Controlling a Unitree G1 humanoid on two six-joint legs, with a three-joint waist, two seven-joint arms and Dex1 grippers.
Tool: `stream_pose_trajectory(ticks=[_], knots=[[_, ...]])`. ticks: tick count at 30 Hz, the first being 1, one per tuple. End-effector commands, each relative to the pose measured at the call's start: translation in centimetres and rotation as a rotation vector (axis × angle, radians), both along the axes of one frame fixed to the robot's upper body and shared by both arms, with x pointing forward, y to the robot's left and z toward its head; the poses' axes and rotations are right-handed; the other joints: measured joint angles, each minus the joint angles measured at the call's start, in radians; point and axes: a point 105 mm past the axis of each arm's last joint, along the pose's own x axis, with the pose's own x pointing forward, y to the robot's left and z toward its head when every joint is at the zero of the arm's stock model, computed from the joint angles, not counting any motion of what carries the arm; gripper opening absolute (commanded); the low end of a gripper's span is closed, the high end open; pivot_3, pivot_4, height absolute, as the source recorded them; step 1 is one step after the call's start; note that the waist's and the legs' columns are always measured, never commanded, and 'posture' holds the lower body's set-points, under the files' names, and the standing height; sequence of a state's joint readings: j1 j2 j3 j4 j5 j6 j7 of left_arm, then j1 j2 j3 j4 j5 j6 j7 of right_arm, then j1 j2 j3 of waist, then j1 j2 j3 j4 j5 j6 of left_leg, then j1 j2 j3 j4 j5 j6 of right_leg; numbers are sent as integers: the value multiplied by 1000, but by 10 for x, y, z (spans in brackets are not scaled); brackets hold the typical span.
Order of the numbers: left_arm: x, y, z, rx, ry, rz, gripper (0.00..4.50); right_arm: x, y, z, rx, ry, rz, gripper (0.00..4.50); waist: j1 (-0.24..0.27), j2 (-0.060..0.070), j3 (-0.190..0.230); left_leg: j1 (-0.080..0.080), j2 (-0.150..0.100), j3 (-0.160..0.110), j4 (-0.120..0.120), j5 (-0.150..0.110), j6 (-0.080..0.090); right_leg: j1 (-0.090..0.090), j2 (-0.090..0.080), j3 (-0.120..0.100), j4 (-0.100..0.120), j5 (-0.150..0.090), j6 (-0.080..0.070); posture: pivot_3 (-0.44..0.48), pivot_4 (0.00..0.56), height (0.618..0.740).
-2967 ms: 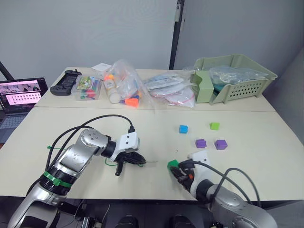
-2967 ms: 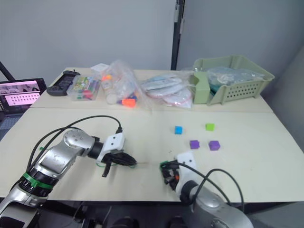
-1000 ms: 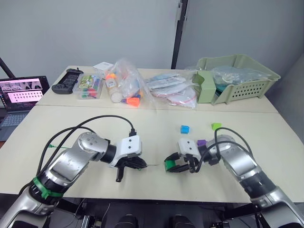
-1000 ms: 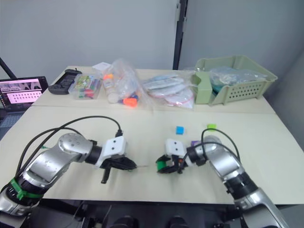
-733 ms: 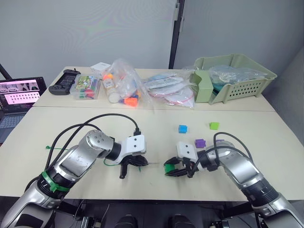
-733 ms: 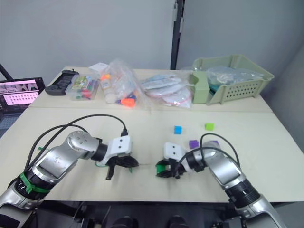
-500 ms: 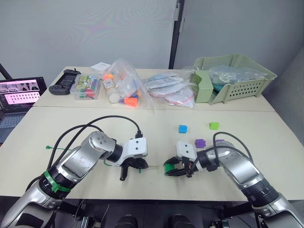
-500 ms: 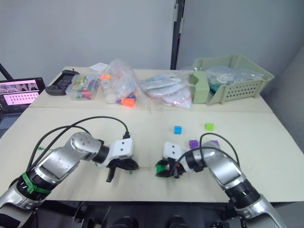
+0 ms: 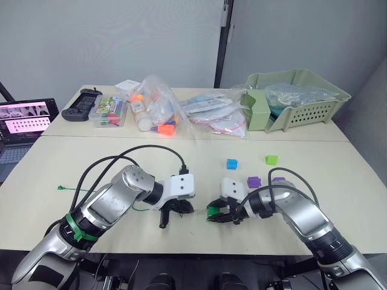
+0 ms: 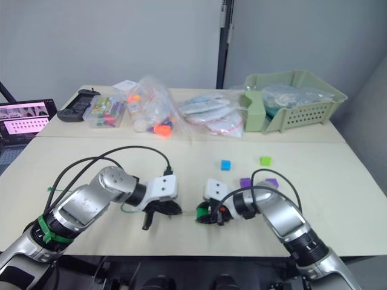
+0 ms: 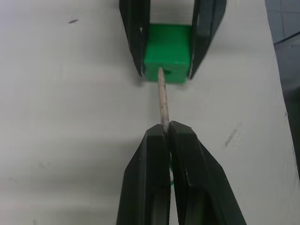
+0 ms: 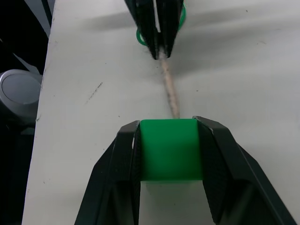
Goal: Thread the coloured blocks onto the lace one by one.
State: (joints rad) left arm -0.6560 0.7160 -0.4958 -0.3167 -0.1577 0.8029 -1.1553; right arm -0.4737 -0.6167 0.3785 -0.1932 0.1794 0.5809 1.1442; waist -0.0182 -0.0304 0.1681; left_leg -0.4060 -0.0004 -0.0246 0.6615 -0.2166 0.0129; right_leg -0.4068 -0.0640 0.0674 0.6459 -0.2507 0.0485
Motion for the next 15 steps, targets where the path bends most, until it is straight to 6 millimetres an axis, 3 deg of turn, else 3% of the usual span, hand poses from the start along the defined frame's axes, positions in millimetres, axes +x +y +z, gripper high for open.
stream_pose_trajectory(ticks=[1,9,15], knots=[[-4,-13,10,-23,-30,-46,0,-3,8,5,20,-23,12,1175,0,0,0,0,0,0,0,0,0,0,0,0,0,0,0,0,150,740],[-5,-15,11,-10,-20,-64,0,0,10,7,29,-29,-10,1175,0,0,0,0,0,0,0,0,0,0,0,0,0,0,0,0,150,740],[-6,-5,10,22,-16,-32,0,4,-4,1,0,-39,-78,1175,0,0,0,0,0,0,0,0,0,0,0,0,0,0,0,0,150,740]])
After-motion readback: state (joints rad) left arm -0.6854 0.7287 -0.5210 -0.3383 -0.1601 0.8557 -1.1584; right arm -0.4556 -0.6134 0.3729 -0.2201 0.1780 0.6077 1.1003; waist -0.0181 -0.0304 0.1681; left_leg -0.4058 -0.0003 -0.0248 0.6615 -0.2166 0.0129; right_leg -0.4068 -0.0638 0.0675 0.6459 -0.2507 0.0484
